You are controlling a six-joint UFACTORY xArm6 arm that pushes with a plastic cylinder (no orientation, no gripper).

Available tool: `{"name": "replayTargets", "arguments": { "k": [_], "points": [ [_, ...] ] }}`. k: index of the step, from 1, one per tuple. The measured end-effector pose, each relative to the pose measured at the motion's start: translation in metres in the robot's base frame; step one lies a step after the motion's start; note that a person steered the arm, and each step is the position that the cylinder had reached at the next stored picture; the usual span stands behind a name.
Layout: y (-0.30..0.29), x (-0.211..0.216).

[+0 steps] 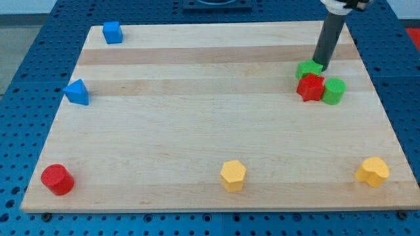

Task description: Push the yellow heart into the red star

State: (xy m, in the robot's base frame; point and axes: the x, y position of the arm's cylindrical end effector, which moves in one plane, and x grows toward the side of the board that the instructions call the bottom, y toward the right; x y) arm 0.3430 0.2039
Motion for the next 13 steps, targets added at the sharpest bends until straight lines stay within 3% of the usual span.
{"name": "replayTargets", "arguments": {
  "k": [1, 2, 4, 5, 7, 9, 10, 11, 13],
  "points": [
    [0.034, -0.006],
    [0.109, 0.016],
    [0.130, 0.201],
    [0.093, 0.274],
    [-0.002, 0.256],
    [0.016, 0.249],
    [0.028, 0.275],
    [0.063, 0.271],
    [0.058, 0.235]
  ]
}}
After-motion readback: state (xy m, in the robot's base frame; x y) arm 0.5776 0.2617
